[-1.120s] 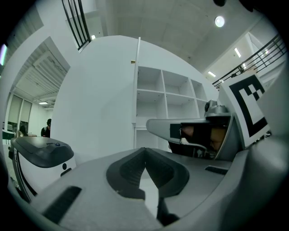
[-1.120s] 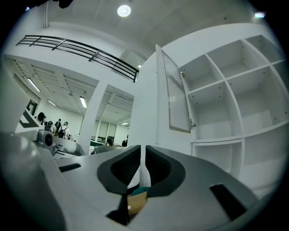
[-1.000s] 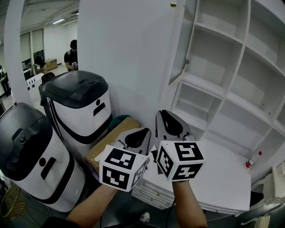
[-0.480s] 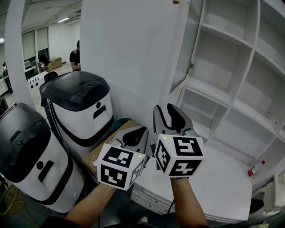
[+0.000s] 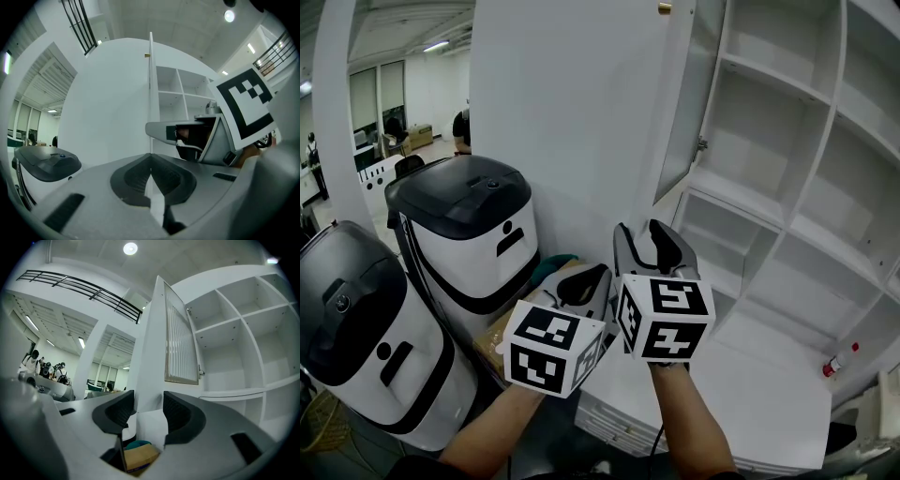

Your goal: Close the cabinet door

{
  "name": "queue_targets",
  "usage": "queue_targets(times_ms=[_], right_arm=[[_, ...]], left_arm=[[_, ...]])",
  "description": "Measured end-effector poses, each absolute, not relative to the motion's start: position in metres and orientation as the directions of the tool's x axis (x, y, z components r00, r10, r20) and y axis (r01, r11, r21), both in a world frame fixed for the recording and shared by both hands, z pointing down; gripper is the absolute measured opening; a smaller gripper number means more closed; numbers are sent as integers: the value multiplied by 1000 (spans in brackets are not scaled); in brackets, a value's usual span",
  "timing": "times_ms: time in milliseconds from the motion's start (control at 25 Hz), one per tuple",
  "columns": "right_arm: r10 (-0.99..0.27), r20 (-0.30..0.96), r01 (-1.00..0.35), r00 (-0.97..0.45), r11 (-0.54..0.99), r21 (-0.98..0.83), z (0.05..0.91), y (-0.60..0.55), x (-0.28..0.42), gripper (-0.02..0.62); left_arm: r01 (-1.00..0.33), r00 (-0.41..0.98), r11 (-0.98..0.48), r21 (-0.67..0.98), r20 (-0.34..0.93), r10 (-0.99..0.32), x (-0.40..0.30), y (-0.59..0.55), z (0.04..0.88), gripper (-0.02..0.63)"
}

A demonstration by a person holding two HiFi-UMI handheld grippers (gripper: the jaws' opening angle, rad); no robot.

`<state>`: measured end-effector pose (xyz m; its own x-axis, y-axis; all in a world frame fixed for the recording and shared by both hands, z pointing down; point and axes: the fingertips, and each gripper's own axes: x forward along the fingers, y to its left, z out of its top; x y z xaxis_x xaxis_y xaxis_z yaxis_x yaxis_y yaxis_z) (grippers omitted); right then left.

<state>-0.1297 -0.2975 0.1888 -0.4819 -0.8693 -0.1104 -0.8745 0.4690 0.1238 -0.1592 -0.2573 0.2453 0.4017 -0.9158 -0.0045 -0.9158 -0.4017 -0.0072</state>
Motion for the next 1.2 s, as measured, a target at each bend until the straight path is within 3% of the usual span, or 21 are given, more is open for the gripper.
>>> queue_targets(times_ms=[1200], right_arm=[[-856,-132,-865,-500,489,107,187,-272,-52,127]], left_arm=[[-867,498,-498,-8,-6,-867,-90,-283,241,12]])
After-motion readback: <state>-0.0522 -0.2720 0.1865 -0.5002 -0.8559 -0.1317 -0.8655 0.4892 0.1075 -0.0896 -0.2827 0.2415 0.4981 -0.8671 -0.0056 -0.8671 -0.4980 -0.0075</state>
